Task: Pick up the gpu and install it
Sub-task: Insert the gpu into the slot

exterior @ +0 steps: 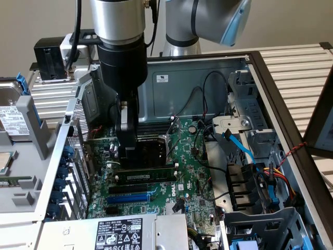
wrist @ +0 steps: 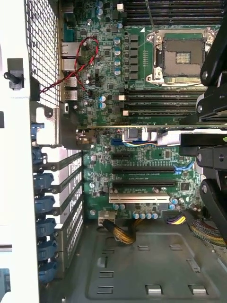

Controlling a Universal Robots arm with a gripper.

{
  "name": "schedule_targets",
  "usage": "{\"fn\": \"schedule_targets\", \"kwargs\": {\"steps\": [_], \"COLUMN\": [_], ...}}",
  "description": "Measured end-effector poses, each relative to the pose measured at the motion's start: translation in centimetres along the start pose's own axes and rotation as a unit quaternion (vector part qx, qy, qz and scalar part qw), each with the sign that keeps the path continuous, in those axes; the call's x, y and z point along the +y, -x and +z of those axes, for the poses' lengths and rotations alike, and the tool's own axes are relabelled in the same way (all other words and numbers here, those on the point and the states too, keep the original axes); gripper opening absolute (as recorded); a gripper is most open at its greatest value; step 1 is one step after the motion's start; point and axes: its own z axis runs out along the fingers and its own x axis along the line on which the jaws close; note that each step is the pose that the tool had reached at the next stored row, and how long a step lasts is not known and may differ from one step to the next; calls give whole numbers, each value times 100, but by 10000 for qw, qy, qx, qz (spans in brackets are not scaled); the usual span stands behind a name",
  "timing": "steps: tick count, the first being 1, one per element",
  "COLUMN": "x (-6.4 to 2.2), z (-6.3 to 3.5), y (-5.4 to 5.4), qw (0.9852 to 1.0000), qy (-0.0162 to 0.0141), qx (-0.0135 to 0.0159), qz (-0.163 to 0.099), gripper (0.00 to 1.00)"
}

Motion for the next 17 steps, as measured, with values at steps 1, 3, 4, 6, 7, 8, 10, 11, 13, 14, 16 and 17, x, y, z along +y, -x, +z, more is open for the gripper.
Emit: {"fn": "schedule_targets", "kwargs": {"steps": [1, 3, 4, 6, 7, 8, 10, 11, 13, 14, 16, 17], "x": [2, 8, 10, 13, 16, 18, 23, 27, 37, 40, 43, 46], "z": [11, 41, 59, 86, 94, 96, 96, 98, 106, 113, 131, 140], "y": [-8, -17, -22, -31, -38, -42, -43, -46, -54, -58, -65, -69], "qw": [10000, 10000, 10000, 10000, 10000, 10000, 10000, 10000, 10000, 10000, 10000, 10000], "qy": [0, 0, 0, 1, 2, 1, 1, 2, 4, 6, 7, 9], "qx": [1, 0, 0, 0, 1, 0, -1, -10, -49, -67, -78, -78], "qz": [-1, 3, 5, 11, 13, 13, 13, 12, 13, 16, 38, 50], "gripper": [27, 27, 27, 27, 27, 27, 27, 27, 27, 27, 27, 27]}}
